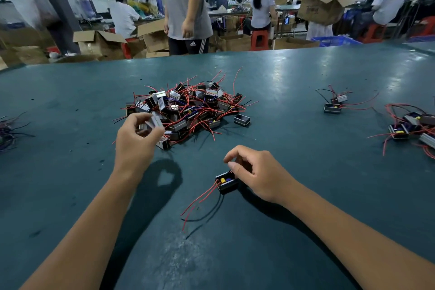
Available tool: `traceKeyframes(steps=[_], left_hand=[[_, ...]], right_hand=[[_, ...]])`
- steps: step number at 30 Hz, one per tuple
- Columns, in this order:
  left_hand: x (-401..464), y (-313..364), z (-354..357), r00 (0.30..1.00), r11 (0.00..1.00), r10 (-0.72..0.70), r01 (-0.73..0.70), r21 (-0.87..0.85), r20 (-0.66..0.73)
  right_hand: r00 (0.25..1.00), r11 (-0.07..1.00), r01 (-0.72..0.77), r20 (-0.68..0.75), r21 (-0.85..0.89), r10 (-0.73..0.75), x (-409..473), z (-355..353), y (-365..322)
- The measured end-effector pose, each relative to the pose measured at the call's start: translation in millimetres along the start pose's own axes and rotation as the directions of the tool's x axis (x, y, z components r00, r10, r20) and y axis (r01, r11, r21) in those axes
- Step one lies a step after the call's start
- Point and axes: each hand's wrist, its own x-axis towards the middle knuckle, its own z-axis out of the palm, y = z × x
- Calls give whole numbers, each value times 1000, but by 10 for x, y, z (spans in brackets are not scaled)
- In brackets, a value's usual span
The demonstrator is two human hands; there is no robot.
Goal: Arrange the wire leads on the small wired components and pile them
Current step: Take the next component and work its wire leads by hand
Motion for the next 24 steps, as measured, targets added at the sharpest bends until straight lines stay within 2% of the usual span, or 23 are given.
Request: traceKeyframes(steps=[1, 3, 5, 7, 9, 14, 19, 24], left_hand=[[-18, 68, 18, 999, 979, -28, 33, -199, 26], [-78, 189, 71, 987, 814, -62, 135, -565, 147], [-149, 262, 133, 958, 641, -50, 248, -726, 283], [-235, 309, 212, 920, 601, -11, 319, -733, 392], [-331, 330, 293, 885, 615, 11, 361, -701, 465], [-496, 318, 381, 808, 668, 30, 422, -613, 588], [-562, 359, 403, 765, 684, 33, 452, -572, 644], [-611, 389, 454, 772, 760, 47, 384, -524, 634]], right_hand=[[1000, 1000, -1, 1, -3, 1, 3, -1, -1], [1000, 1000, 1, 4, -7, -1, 5, 2, -1], [1000, 1000, 10, 12, -15, -10, 6, 20, -4], [1000, 1000, 19, 23, -20, -18, 8, 39, -11], [1000, 1000, 24, 16, -16, -23, 12, 42, -12], [989, 999, 27, -146, -21, -30, 32, 15, -6], [959, 998, 70, -275, -7, -69, 37, -7, -37], [955, 992, 72, -296, 103, -38, 23, 4, -135]])
